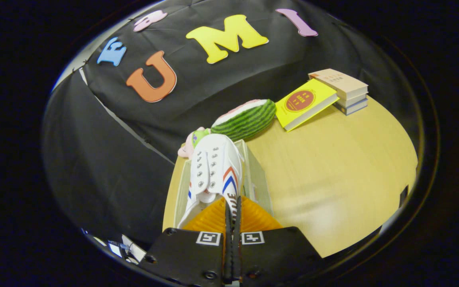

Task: Open the storage box then place both shoes into the box .Put the left shoe in first, then the right shoe, with the right side of both shoes facing outward in a uniform manner.

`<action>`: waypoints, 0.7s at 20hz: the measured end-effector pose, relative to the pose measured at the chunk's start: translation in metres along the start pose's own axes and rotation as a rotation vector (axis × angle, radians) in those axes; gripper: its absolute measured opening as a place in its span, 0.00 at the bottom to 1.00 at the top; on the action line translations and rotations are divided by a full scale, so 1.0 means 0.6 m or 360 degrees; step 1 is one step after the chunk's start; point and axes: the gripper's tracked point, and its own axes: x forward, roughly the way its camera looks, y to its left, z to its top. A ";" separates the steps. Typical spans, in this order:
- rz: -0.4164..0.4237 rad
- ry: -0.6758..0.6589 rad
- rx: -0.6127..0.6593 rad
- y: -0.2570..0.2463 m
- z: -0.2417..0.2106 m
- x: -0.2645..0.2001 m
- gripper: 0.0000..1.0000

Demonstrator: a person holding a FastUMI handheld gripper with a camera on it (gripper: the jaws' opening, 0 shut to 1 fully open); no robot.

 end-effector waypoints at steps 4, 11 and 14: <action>-0.0022 -0.0058 -0.0015 0.004 -0.016 0.024 0.05; -0.0032 -0.0179 -0.0037 -0.002 -0.020 0.046 0.07; 0.0172 -0.0279 -0.0099 0.039 -0.008 0.044 0.37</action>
